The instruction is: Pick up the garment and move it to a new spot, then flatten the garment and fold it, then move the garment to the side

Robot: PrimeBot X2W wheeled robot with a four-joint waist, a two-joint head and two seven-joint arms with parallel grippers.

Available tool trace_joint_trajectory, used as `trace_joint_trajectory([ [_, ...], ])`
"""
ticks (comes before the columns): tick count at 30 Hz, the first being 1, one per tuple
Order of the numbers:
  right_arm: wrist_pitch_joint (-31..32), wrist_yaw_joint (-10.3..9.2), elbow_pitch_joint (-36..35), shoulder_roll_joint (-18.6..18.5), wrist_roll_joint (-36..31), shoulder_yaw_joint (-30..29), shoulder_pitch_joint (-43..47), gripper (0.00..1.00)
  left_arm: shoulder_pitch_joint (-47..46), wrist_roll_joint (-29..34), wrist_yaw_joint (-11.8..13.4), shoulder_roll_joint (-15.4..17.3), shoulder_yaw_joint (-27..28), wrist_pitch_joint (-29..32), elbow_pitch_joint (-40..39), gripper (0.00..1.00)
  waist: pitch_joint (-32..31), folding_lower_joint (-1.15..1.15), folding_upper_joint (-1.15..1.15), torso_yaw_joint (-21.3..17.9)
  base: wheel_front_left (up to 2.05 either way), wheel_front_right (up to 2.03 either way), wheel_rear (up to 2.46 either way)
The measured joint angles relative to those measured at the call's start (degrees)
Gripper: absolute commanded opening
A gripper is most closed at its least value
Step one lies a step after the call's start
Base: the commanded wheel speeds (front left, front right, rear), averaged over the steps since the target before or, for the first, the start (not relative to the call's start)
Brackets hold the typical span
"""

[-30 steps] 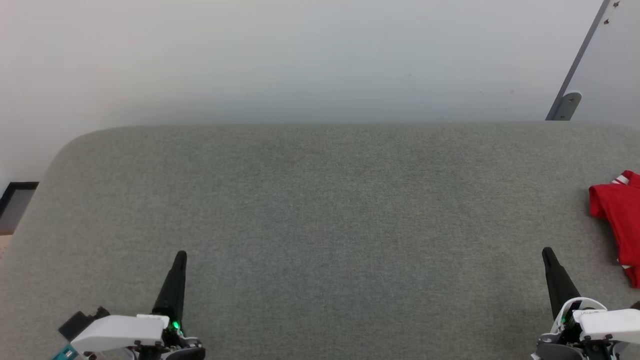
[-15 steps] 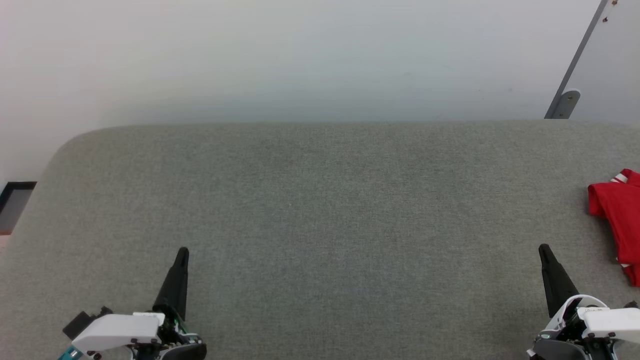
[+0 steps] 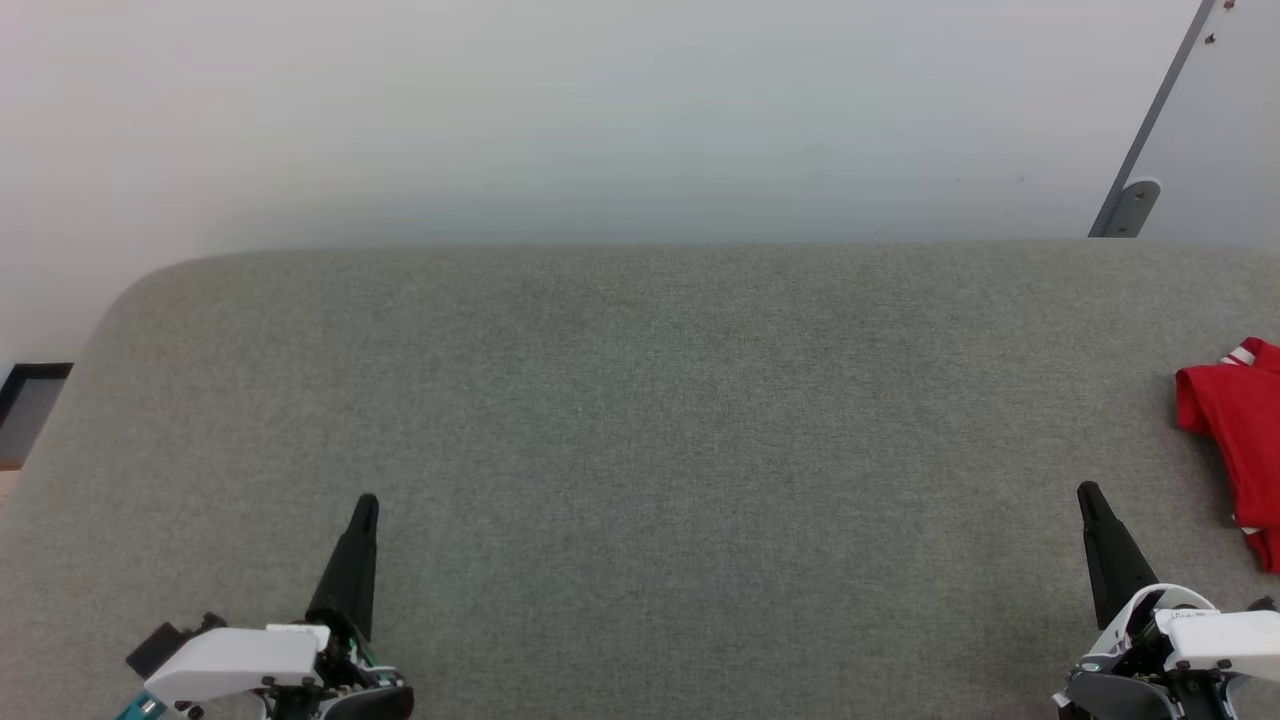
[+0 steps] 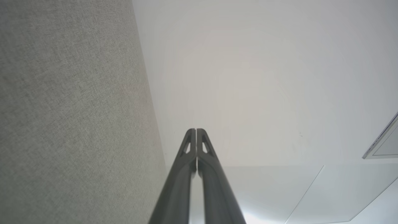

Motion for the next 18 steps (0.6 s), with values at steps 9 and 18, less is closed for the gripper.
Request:
trace_joint_trajectory([
  [9,0.0,0.0,0.0,0.0,0.0,0.0,0.0,0.0,0.0,0.0,0.0,0.0,0.0,0.0,0.0,0.0,0.0,0.0,0.0,0.0,0.0,0.0,0.0],
  [18,0.0,0.0,0.0,0.0,0.0,0.0,0.0,0.0,0.0,0.0,0.0,0.0,0.0,0.0,0.0,0.0,0.0,0.0,0.0,0.0,0.0,0.0,0.0],
])
